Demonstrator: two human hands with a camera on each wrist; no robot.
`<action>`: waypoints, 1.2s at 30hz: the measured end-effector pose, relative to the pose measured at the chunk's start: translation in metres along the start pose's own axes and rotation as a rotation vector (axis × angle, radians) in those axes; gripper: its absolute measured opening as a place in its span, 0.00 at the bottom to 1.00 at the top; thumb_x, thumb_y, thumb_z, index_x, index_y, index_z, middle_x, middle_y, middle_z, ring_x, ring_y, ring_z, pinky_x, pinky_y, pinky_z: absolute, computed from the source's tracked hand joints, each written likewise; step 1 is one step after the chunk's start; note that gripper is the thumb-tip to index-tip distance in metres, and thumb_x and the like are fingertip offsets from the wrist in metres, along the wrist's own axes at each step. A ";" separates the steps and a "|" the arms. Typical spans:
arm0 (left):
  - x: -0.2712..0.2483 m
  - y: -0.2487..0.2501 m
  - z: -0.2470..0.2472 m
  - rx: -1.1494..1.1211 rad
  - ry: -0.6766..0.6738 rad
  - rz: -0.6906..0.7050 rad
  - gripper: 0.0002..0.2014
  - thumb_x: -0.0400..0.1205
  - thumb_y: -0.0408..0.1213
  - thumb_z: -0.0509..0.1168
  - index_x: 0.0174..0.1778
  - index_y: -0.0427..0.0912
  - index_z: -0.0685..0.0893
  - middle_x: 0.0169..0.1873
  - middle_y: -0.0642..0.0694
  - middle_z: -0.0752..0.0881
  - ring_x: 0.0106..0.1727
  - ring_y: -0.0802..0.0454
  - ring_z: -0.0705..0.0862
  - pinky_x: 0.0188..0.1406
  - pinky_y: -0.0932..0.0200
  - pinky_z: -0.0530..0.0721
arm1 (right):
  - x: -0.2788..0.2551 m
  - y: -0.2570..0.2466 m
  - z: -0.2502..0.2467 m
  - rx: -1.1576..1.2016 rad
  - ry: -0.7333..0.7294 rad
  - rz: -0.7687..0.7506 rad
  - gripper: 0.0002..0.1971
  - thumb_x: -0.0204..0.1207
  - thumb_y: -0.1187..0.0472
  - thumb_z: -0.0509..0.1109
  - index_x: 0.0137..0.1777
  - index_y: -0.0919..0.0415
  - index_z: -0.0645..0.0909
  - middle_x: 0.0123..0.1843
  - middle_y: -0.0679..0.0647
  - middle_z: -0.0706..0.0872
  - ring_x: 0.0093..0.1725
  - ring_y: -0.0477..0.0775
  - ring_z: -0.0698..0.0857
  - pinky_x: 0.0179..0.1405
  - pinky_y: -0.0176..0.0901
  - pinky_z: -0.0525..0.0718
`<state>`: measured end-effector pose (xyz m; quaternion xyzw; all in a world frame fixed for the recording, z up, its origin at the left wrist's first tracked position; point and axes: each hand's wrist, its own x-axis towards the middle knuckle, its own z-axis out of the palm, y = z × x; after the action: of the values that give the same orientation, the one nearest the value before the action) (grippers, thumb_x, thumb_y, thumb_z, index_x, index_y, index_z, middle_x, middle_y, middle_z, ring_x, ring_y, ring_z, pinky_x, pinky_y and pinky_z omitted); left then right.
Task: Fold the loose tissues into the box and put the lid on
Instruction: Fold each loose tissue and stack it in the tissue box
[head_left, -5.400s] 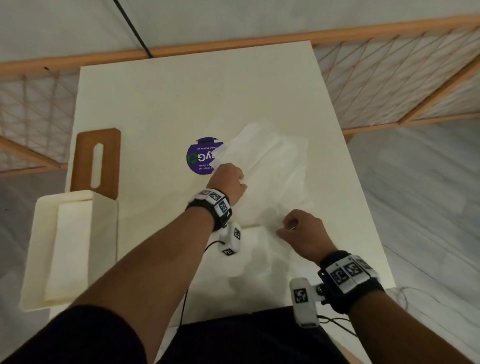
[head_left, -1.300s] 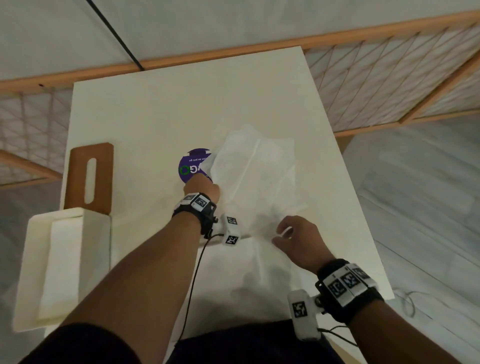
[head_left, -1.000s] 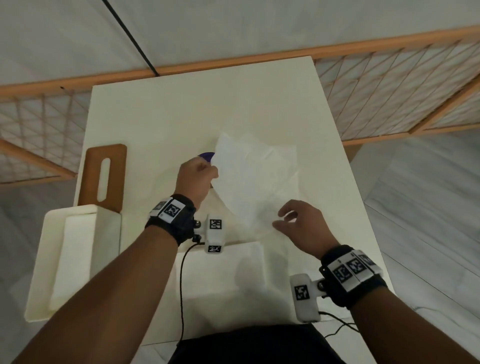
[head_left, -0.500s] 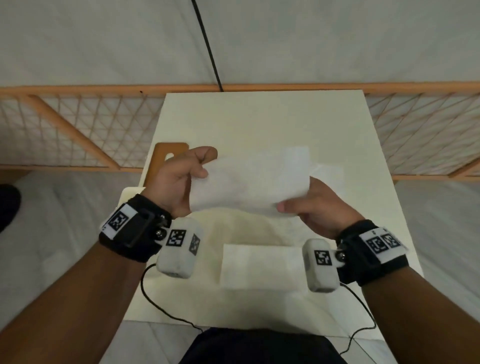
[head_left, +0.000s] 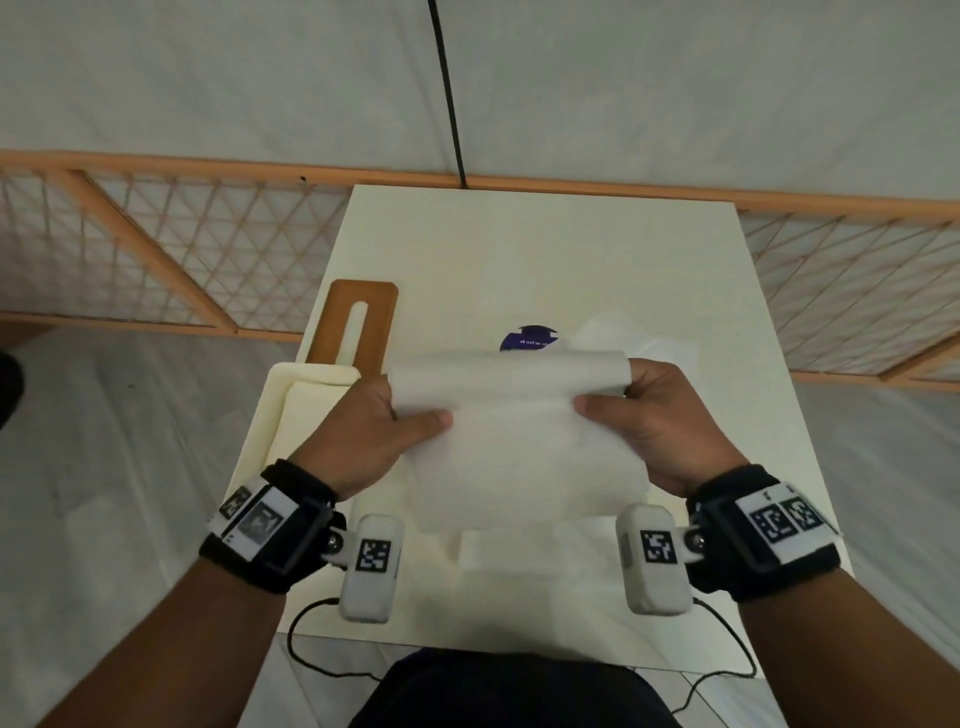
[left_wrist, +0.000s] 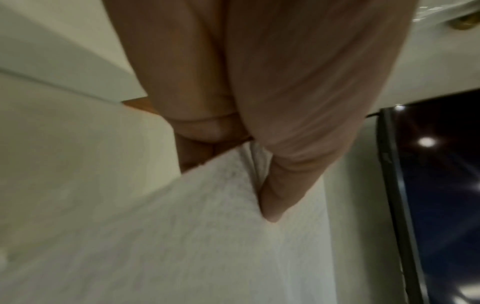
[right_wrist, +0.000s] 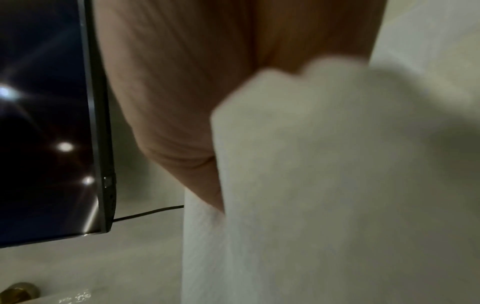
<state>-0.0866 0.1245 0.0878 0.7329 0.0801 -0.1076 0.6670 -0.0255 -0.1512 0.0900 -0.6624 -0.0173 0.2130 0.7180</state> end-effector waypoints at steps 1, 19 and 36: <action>-0.001 0.001 -0.001 0.019 -0.012 0.033 0.14 0.82 0.28 0.69 0.62 0.46 0.87 0.58 0.49 0.91 0.62 0.50 0.88 0.64 0.48 0.86 | 0.000 0.001 -0.002 -0.011 0.014 -0.018 0.10 0.76 0.78 0.71 0.49 0.67 0.90 0.49 0.69 0.92 0.47 0.63 0.91 0.46 0.59 0.89; 0.012 -0.005 0.001 -0.426 0.126 -0.208 0.33 0.90 0.54 0.48 0.48 0.34 0.93 0.54 0.37 0.91 0.62 0.43 0.88 0.56 0.51 0.85 | 0.003 0.008 -0.027 0.269 -0.160 0.182 0.33 0.79 0.39 0.60 0.53 0.70 0.91 0.56 0.69 0.90 0.52 0.64 0.89 0.54 0.53 0.84; 0.000 -0.045 0.016 -0.006 0.138 -0.160 0.14 0.75 0.21 0.75 0.51 0.43 0.90 0.45 0.43 0.93 0.47 0.45 0.92 0.50 0.48 0.91 | -0.002 0.043 -0.035 -0.347 0.002 0.180 0.14 0.67 0.77 0.78 0.49 0.60 0.90 0.48 0.62 0.93 0.43 0.71 0.88 0.50 0.60 0.86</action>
<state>-0.0989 0.1127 0.0426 0.7276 0.1844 -0.1096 0.6516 -0.0289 -0.1831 0.0447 -0.7753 0.0066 0.2695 0.5711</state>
